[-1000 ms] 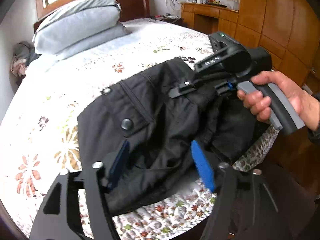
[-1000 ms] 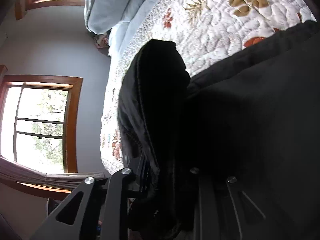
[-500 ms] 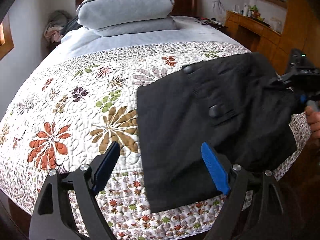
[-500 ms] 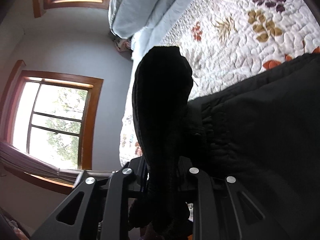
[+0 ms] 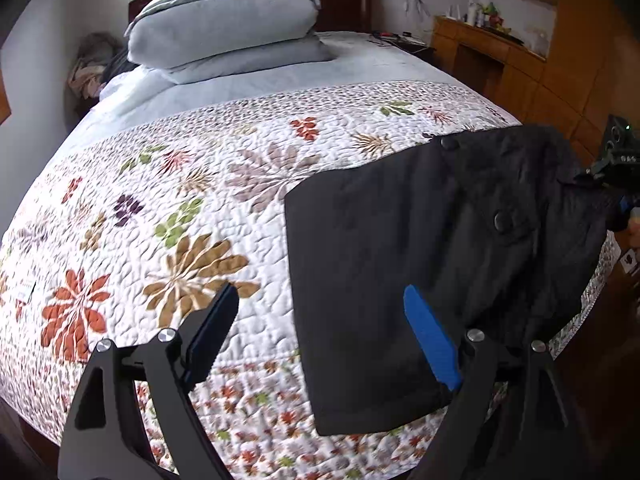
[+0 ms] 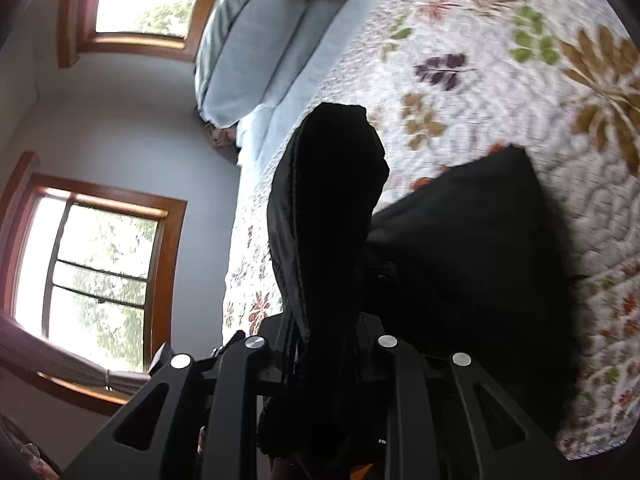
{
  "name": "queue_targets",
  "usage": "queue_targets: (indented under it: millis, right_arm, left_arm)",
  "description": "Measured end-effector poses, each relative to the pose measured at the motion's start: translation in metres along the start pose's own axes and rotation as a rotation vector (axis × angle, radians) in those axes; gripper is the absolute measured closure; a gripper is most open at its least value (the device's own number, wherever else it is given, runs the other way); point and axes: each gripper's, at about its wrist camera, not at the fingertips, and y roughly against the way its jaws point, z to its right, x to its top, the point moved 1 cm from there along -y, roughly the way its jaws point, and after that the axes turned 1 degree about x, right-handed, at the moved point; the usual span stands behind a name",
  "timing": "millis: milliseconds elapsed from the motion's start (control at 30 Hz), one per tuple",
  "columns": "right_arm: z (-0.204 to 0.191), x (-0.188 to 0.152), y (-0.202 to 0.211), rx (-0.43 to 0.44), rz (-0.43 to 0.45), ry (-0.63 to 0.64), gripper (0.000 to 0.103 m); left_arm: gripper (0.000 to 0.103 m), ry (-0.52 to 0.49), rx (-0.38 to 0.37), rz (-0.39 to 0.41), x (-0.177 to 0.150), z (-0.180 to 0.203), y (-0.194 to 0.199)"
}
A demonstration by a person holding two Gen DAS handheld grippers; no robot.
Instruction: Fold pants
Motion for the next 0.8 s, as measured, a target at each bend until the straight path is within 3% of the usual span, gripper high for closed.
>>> queue_targets:
  millis: [233, 467, 567, 667, 733, 800]
  right_arm:
    - [0.035, -0.013, 0.015, 0.003, 0.004, -0.05, 0.082]
    - [0.066, -0.014, 0.013, -0.007, 0.001, -0.097, 0.082]
    - [0.078, -0.017, 0.012, -0.019, -0.001, -0.112, 0.076]
    - [0.084, -0.02, 0.014, -0.003, -0.012, -0.117, 0.064]
    - [0.081, -0.022, 0.023, -0.015, -0.002, -0.106, 0.045]
    - [0.075, -0.025, 0.03, -0.048, -0.004, -0.067, 0.034]
  left_arm:
    - [0.017, -0.028, 0.015, -0.014, 0.005, 0.015, -0.012]
    - [0.016, -0.013, 0.03, -0.078, -0.006, 0.014, -0.039]
    - [0.016, -0.008, 0.031, -0.102, -0.012, 0.015, -0.049]
    - [0.014, 0.003, 0.032, -0.114, -0.016, 0.015, -0.058]
    - [0.013, 0.006, 0.034, -0.119, -0.018, 0.015, -0.061]
    - [0.013, 0.009, 0.032, -0.121, -0.019, 0.015, -0.063]
